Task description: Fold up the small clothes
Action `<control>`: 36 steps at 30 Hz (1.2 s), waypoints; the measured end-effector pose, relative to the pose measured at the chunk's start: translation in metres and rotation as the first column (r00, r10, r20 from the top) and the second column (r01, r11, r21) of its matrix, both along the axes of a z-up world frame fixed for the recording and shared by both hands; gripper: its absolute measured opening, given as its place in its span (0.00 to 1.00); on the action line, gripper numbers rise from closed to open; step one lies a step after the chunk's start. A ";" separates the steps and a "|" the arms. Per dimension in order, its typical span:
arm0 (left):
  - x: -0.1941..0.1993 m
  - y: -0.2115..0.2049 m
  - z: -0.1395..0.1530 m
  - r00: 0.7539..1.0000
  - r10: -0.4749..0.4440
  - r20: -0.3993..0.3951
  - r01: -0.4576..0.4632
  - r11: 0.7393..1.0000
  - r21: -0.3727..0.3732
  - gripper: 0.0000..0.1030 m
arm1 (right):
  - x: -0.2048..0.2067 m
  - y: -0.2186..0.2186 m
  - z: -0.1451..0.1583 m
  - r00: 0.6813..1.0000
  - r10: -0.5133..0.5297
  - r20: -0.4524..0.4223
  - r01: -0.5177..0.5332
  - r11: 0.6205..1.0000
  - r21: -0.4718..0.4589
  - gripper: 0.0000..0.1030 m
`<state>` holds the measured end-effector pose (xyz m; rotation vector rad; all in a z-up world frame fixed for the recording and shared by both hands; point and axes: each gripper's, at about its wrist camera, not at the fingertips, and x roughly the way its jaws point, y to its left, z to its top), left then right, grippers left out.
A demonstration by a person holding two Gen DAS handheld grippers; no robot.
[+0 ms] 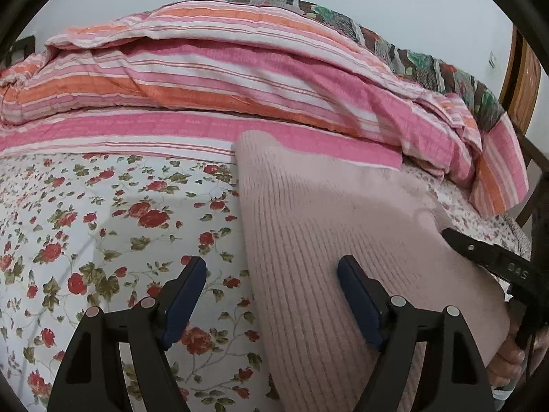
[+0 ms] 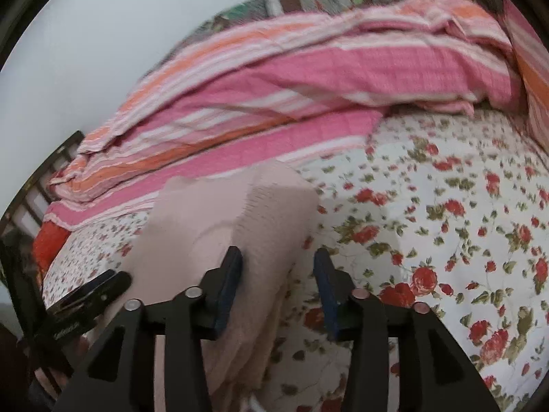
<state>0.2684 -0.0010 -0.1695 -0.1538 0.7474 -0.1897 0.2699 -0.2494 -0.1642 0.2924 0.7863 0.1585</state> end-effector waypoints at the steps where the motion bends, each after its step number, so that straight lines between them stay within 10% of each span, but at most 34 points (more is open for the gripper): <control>1: 0.000 -0.002 0.000 1.000 -0.002 0.001 0.002 1.000 0.009 0.77 | 0.002 0.000 -0.004 1.000 -0.009 -0.017 0.009 1.000 -0.014 0.45; 13: 0.015 0.021 -0.001 0.998 -0.004 -0.066 -0.009 0.981 -0.194 0.70 | -0.010 0.004 -0.004 1.000 -0.014 0.011 0.015 0.999 -0.046 0.45; 20: 0.080 0.012 -0.003 0.981 -0.037 -0.191 0.001 0.982 -0.187 0.67 | -0.016 0.007 -0.001 1.000 -0.007 0.030 0.009 0.997 -0.074 0.45; 28: 0.100 0.023 -0.001 0.989 0.045 -0.142 -0.072 0.978 -0.194 0.22 | -0.024 0.004 -0.001 0.999 0.021 0.037 -0.019 0.998 -0.063 0.45; 32: 0.082 0.025 0.015 0.990 0.129 -0.057 -0.133 0.989 -0.068 0.16 | -0.024 0.007 0.000 0.999 0.018 0.046 -0.015 0.997 -0.078 0.45; 36: 0.057 0.031 0.015 0.995 0.062 -0.079 -0.073 0.987 -0.141 0.19 | -0.025 0.006 0.003 0.997 0.025 0.074 -0.020 0.998 -0.068 0.45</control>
